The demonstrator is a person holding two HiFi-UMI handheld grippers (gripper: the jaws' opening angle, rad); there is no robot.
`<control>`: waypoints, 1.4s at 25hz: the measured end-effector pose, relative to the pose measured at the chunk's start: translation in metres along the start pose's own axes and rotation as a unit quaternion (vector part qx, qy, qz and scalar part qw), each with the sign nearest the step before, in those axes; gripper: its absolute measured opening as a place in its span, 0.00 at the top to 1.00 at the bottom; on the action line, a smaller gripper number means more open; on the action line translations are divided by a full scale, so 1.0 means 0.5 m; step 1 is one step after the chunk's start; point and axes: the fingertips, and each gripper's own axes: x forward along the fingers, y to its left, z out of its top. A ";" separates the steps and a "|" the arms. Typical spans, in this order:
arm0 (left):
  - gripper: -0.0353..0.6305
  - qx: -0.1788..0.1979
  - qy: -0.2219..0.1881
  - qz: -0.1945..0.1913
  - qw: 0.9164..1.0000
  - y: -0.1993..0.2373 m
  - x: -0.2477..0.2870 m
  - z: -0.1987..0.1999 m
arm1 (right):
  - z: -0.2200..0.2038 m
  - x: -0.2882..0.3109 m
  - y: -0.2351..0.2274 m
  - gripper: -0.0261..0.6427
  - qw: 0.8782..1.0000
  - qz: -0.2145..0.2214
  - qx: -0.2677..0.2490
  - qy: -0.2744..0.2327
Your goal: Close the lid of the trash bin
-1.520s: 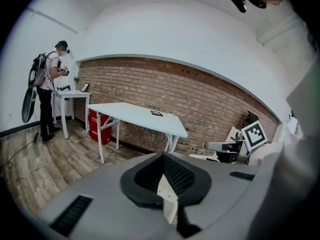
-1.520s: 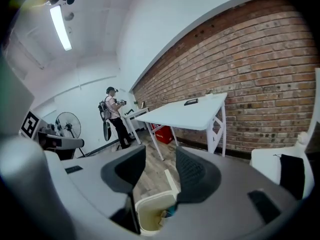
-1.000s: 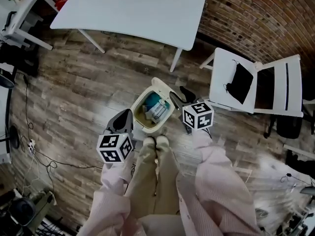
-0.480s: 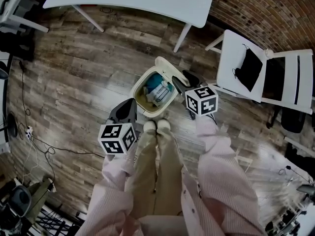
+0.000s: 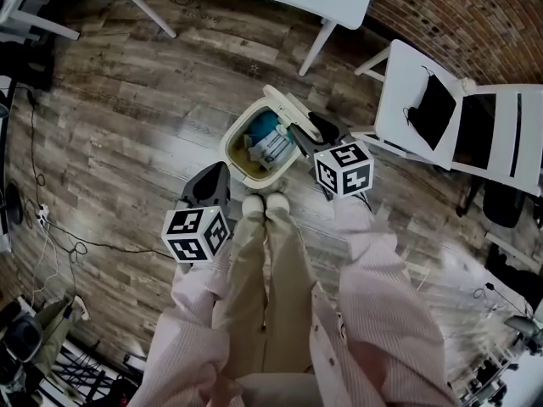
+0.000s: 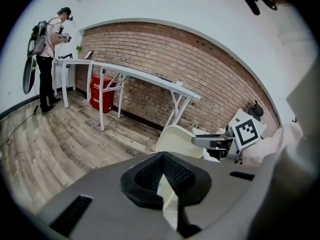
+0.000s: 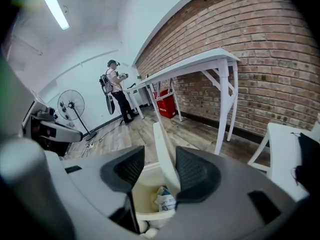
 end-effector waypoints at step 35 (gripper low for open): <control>0.96 -0.100 -0.009 0.064 0.993 0.083 -0.047 -0.168 | -0.161 0.087 0.178 0.68 0.993 0.092 0.061 0.035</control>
